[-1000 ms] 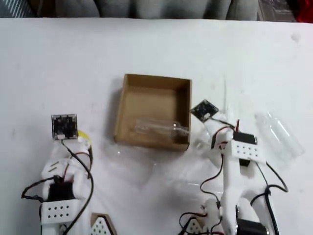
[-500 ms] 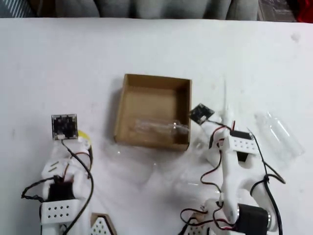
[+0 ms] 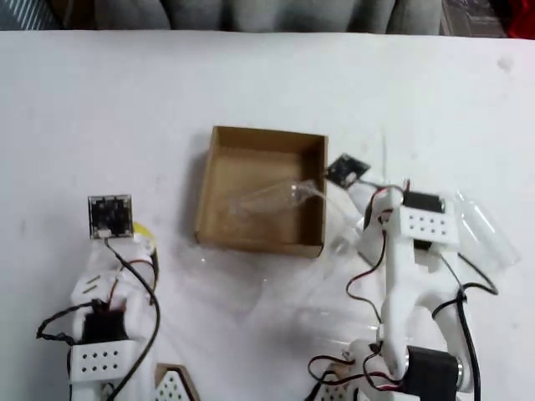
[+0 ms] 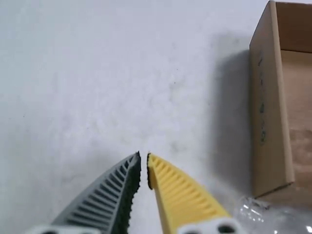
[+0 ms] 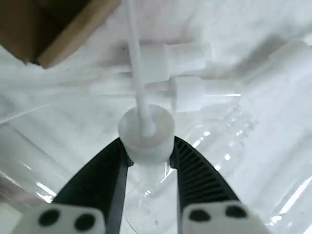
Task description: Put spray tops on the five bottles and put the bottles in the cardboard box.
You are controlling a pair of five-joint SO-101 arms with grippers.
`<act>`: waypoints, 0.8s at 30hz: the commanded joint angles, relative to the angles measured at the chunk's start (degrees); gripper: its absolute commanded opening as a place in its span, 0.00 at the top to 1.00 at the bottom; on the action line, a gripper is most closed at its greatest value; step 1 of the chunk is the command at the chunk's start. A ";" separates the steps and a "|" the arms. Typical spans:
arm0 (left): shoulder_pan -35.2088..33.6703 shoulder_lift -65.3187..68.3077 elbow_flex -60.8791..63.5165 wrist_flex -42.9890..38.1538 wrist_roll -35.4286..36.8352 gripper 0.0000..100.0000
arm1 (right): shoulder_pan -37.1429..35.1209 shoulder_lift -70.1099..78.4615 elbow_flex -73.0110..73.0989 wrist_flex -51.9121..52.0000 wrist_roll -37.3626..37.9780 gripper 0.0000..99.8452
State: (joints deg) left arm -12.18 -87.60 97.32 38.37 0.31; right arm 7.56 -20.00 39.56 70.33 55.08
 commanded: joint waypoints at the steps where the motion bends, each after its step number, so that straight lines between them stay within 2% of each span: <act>1: 0.66 0.75 0.00 -1.93 -0.79 0.98 | -1.27 0.04 -8.97 5.93 0.53 0.97; 15: -1.19 0.92 0.00 -3.25 -0.88 0.98 | -21.14 0.04 -18.46 23.16 0.53 0.97; 24: -1.19 0.92 0.00 -3.25 -0.88 0.98 | -24.57 0.13 -25.67 28.00 0.53 0.97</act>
State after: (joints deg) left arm -12.88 -87.60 97.32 36.97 0.13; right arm -16.35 -20.00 17.41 96.79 54.99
